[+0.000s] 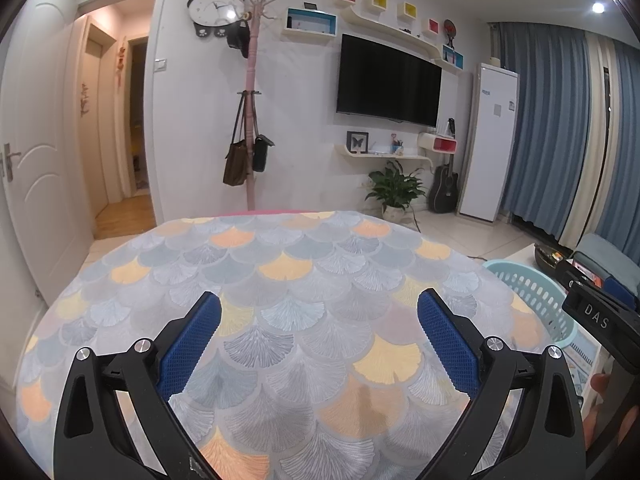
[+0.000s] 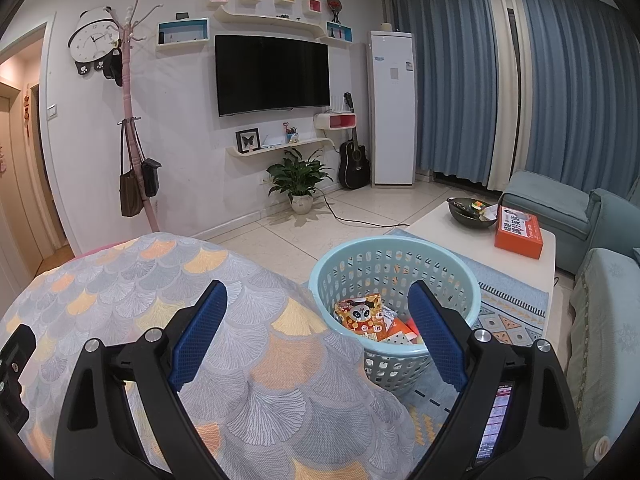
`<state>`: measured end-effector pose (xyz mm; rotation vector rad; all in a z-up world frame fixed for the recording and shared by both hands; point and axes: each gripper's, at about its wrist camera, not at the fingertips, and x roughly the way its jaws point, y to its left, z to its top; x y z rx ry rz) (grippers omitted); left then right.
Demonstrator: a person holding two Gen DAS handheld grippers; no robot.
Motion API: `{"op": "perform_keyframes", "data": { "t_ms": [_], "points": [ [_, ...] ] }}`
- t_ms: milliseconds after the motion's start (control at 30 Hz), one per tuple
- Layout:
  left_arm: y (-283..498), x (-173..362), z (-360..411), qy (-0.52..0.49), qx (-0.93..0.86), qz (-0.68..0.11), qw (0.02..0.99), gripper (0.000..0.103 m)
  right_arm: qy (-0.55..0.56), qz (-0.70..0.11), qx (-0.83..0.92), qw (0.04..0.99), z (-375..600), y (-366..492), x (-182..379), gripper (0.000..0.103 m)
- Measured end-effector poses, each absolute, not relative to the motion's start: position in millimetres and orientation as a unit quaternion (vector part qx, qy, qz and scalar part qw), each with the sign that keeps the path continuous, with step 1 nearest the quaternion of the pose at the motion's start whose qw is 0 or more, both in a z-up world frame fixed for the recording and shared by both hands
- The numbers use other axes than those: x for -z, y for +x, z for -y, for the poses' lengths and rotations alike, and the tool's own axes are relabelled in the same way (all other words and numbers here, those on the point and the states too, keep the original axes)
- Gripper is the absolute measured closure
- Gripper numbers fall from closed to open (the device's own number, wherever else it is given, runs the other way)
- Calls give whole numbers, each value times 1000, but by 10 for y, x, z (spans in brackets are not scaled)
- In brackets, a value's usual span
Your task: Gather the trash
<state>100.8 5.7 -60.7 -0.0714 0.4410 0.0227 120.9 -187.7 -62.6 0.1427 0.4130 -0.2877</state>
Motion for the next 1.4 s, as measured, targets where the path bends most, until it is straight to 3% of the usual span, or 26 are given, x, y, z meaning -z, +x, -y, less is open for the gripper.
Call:
{"op": "perform_keyframes", "data": {
  "t_ms": [1400],
  "points": [
    [1014, 616, -68, -34, -12, -223, 974, 8, 73, -205, 141, 966, 1916, 1216, 627, 15]
  ]
}}
